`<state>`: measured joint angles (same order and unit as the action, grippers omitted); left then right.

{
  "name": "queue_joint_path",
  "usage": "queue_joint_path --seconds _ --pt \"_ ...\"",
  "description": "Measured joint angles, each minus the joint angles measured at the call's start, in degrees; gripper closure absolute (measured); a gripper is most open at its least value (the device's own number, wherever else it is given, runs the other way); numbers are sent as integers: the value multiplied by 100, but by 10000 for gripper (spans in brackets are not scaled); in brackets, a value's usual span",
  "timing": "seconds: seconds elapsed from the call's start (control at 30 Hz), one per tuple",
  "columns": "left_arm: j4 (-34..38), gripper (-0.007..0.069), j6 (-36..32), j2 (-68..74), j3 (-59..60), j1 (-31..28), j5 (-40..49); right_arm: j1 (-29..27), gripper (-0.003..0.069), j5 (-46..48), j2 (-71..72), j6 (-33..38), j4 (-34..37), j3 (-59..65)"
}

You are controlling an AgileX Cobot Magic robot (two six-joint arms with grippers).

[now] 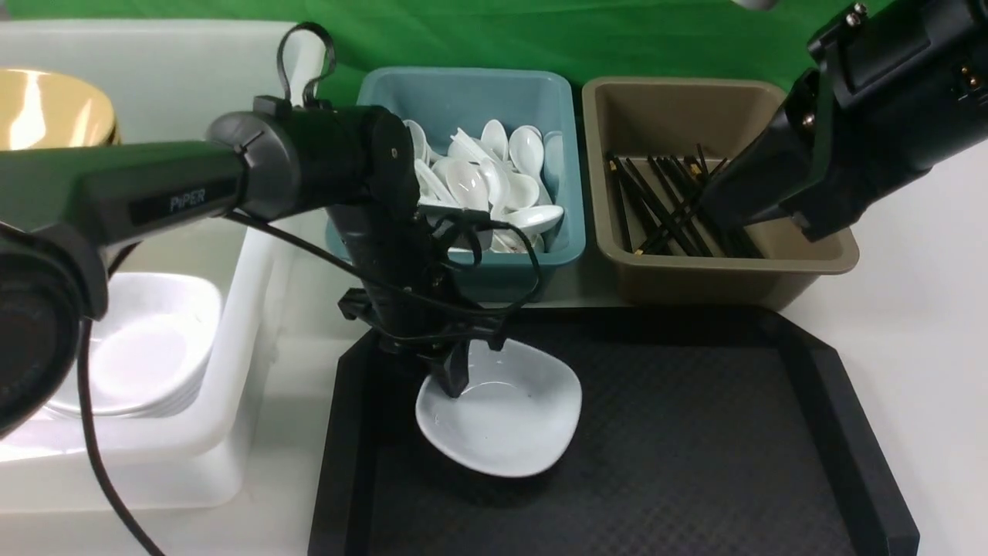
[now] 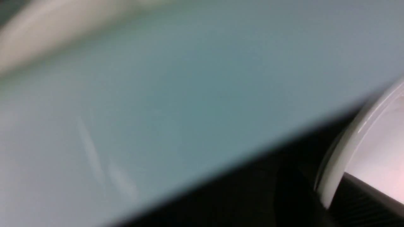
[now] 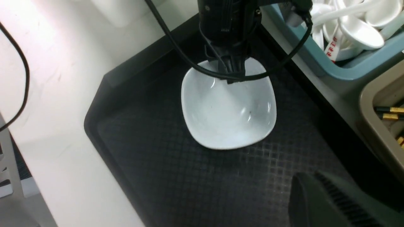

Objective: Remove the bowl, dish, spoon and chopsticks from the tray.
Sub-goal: Use the left arm to grab the plate, then use the left arm to put the plate into the large storage box on the left

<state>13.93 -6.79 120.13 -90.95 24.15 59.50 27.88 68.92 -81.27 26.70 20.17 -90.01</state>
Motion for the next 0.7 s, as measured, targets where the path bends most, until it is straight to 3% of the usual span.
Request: queue_joint_path --seconds 0.2,0.4,0.53,0.7 --pt "74 592 106 -239 -90 -97 445 0 655 -8 0 5 78 0" --pt "760 613 -292 -1399 -389 -674 923 104 655 40 0 982 983 -15" --pt "1272 613 -509 -2335 -415 -1568 964 495 655 -429 -44 1214 1137 -319" --pt "1293 613 -563 -3326 -82 -3296 946 1243 655 -659 -480 1203 1198 -1125"
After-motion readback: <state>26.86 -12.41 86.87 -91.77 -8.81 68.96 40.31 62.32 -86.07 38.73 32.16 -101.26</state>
